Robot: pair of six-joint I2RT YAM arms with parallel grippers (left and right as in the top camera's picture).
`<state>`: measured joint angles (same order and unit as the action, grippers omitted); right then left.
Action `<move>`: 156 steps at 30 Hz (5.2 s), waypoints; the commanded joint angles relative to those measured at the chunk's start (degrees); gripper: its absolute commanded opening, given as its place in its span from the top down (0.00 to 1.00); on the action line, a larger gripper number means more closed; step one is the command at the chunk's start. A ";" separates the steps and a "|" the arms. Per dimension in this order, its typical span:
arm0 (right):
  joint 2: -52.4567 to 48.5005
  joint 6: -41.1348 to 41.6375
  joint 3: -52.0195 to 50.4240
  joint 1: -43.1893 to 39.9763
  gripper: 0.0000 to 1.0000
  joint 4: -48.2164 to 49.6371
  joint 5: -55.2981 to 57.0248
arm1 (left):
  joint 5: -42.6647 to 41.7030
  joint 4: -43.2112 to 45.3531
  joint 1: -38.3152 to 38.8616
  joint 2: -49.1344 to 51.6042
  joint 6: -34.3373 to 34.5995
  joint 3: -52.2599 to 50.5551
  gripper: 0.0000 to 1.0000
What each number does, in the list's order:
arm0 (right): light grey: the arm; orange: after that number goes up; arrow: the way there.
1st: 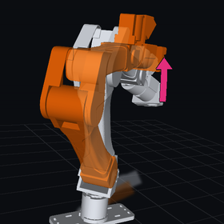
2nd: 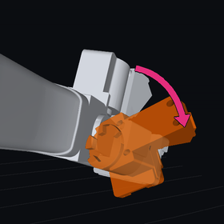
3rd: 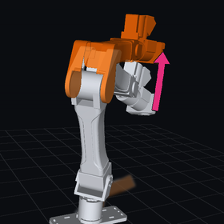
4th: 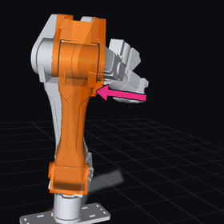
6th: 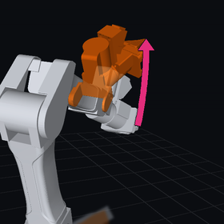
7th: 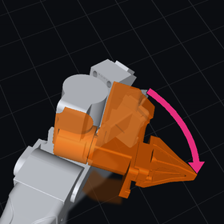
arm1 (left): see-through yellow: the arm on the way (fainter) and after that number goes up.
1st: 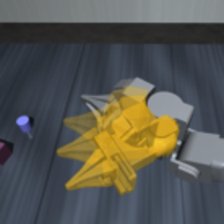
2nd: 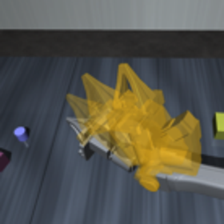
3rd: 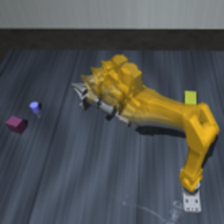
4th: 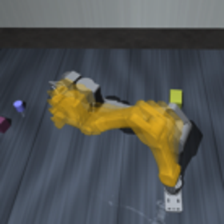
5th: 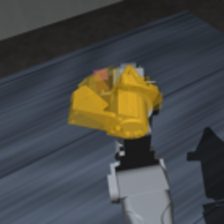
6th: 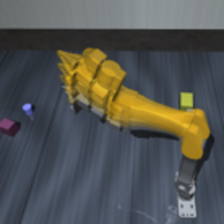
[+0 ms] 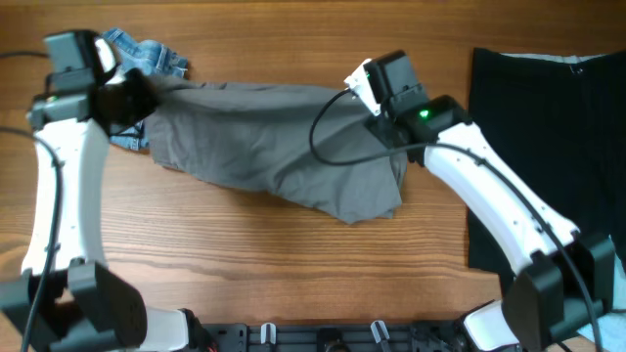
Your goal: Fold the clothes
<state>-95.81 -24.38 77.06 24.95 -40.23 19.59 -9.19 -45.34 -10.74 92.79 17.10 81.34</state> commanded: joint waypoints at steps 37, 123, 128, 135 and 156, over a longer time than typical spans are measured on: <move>17.75 13.81 -0.68 17.31 0.96 -21.92 6.71 | 6.19 -14.40 -7.37 -14.12 -1.25 1.22 0.96; 4.13 11.61 3.93 2.95 0.17 -21.42 -8.79 | 7.82 1.40 1.38 4.72 1.16 1.18 0.00; 2.54 19.15 3.93 -3.17 0.12 -22.38 -16.15 | 8.26 -3.43 -0.63 4.17 -1.95 1.18 0.00; 2.36 28.52 2.03 -7.78 0.17 -21.77 -30.32 | 8.20 -13.20 -2.89 4.11 -1.97 1.18 0.00; -16.74 50.71 -12.37 -8.28 0.29 7.87 -36.41 | 5.20 -21.22 -2.89 -3.89 -6.45 1.18 0.00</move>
<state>-107.94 20.84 64.93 17.08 -32.75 -18.11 -3.09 -66.48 -13.63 92.25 12.84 81.84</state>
